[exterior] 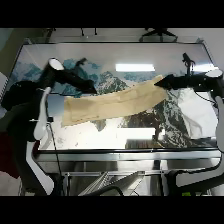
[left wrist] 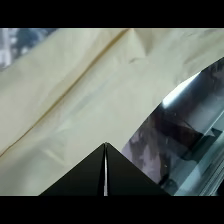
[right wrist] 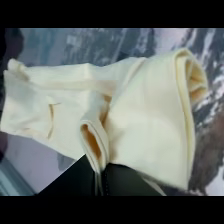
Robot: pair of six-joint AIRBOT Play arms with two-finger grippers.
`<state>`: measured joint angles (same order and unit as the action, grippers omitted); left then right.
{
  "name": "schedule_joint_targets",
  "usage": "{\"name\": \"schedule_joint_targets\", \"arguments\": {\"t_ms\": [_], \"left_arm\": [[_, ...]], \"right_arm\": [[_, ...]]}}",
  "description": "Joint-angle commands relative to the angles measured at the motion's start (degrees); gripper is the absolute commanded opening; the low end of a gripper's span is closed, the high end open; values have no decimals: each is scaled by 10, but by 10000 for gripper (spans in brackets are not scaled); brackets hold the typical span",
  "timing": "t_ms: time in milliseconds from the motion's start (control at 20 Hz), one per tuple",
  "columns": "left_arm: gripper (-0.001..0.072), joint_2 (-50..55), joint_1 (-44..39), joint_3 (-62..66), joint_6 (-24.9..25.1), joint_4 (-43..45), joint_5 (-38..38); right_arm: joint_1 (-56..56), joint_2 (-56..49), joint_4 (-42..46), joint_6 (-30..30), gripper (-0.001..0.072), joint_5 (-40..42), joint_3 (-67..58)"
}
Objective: Fold the shirts.
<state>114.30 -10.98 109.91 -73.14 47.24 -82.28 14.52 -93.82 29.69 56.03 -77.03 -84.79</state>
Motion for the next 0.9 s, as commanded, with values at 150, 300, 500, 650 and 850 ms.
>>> {"name": "schedule_joint_targets", "arguments": {"t_ms": [150,300,500,650,850], "left_arm": [[16,127,-180,86,-64,-9,143],[15,152,-206,99,-79,-10,189],[16,152,-194,61,-56,-114,220],[16,147,-163,96,-11,-217,158],[15,35,-62,58,35,-277,30]], "right_arm": [[1,96,-1,54,15,-86,-26],[-2,119,-1,57,15,-90,-26],[-4,123,-1,57,15,-84,-26],[-7,123,-4,58,15,-67,-26],[-43,123,-4,70,15,-38,-25]]}}
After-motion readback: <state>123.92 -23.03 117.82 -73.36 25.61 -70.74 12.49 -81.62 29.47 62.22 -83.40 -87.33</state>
